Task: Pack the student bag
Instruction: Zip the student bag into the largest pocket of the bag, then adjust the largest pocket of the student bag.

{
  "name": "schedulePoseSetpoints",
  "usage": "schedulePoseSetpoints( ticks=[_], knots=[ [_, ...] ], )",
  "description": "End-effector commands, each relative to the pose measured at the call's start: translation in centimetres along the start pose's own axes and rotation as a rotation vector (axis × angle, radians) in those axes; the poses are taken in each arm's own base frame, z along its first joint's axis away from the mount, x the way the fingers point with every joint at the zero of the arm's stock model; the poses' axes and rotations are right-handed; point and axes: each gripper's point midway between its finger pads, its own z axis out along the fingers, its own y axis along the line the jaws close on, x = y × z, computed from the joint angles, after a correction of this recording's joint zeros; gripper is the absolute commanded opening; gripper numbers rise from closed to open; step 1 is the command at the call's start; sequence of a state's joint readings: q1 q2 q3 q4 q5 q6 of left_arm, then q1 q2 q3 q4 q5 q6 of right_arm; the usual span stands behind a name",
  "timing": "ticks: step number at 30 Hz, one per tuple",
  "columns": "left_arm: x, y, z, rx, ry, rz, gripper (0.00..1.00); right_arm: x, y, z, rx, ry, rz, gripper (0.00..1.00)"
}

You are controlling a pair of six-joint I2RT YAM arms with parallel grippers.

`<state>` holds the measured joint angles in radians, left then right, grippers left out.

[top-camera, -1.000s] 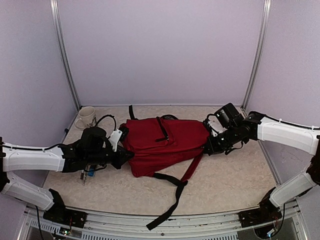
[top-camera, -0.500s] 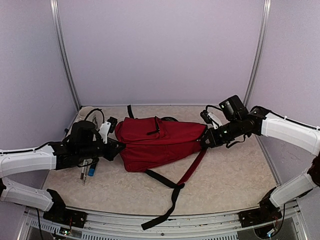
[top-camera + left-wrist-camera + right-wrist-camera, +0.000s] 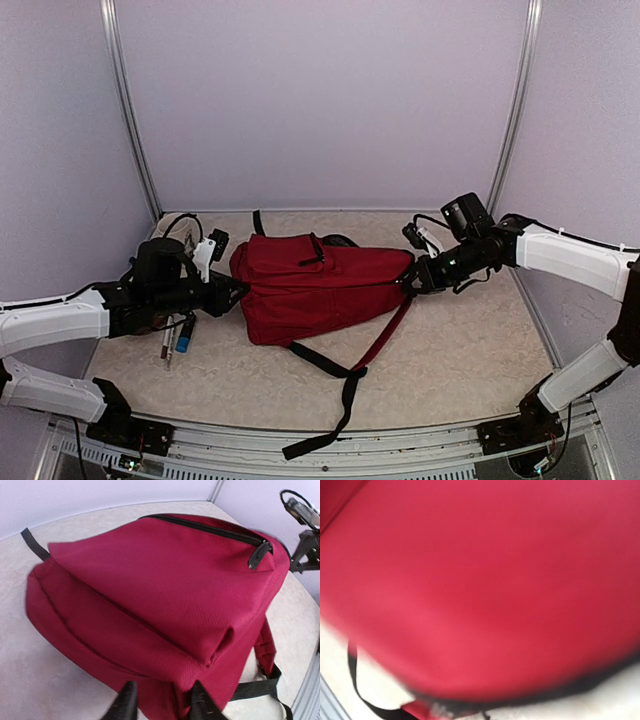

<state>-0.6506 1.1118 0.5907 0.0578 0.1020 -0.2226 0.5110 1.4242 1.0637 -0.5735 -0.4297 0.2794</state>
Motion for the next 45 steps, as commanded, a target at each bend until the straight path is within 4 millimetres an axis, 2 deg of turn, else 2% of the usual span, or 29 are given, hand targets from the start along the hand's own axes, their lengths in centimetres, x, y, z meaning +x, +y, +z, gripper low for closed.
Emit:
schedulePoseSetpoints(
  ticks=[1, 4, 6, 8, 10, 14, 16, 18, 22, 26, 32, 35, 37, 41, 45],
  knots=[
    [-3.8, 1.8, -0.9, -0.153, -0.143, 0.088, 0.75, 1.7, 2.1, 0.8, 0.008, 0.039, 0.027, 0.0],
    [-6.3, -1.2, -2.1, -0.135, -0.23, 0.197, 0.84, 2.1, 5.2, 2.0, -0.043, 0.059, 0.001, 0.0],
    [-7.5, -3.7, -3.1, -0.09, -0.281, 0.278, 0.85, 2.3, 6.4, 2.7, -0.047, 0.08, -0.016, 0.0],
    [-7.7, -6.9, -3.7, -0.014, -0.314, 0.376, 0.81, 2.4, 7.6, 3.1, -0.057, 0.096, -0.039, 0.0],
    [-6.1, -10.9, -3.7, 0.107, -0.308, 0.491, 0.72, 2.1, 8.5, 3.1, -0.074, 0.096, -0.048, 0.0],
    [-1.6, -17.5, -2.3, 0.333, -0.248, 0.697, 0.56, 1.5, 9.5, 2.3, -0.105, 0.078, -0.059, 0.0],
    [0.3, -20.0, -1.1, 0.389, -0.223, 0.802, 0.45, 1.0, 10.0, 1.6, -0.118, 0.066, -0.064, 0.0],
    [1.8, -21.3, 0.4, 0.392, -0.193, 0.905, 0.38, 0.6, 10.6, 0.9, -0.134, 0.056, -0.068, 0.0],
    [1.9, -21.8, 3.0, 0.337, -0.201, 0.997, 0.38, -0.2, 11.2, -0.4, -0.127, 0.04, -0.076, 0.0],
    [0.9, -22.4, 3.9, 0.337, -0.277, 1.04, 0.45, -0.2, 11.2, -1.0, -0.054, 0.052, -0.092, 0.0],
    [-0.6, -22.9, 5.2, 0.389, -0.349, 1.013, 0.49, 0.2, 15.0, -1.4, -0.097, 0.063, -0.148, 0.0],
    [-1.5, -22.8, 5.6, 0.394, -0.381, 0.984, 0.47, 0.4, 15.4, -1.2, -0.086, 0.072, -0.159, 0.0],
    [-0.9, -22.9, 6.1, 0.41, -0.361, 1.002, 0.43, 0.5, 15.3, -1.0, -0.082, 0.075, -0.13, 0.0],
    [-0.2, -22.2, 6.9, 0.387, -0.312, 0.99, 0.14, 0.3, 15.4, -0.9, -0.087, 0.067, -0.129, 0.0],
    [-0.3, -21.8, 6.9, 0.369, -0.312, 0.993, 0.12, 0.3, 15.3, -0.6, -0.084, 0.071, -0.132, 0.0]
  ],
)
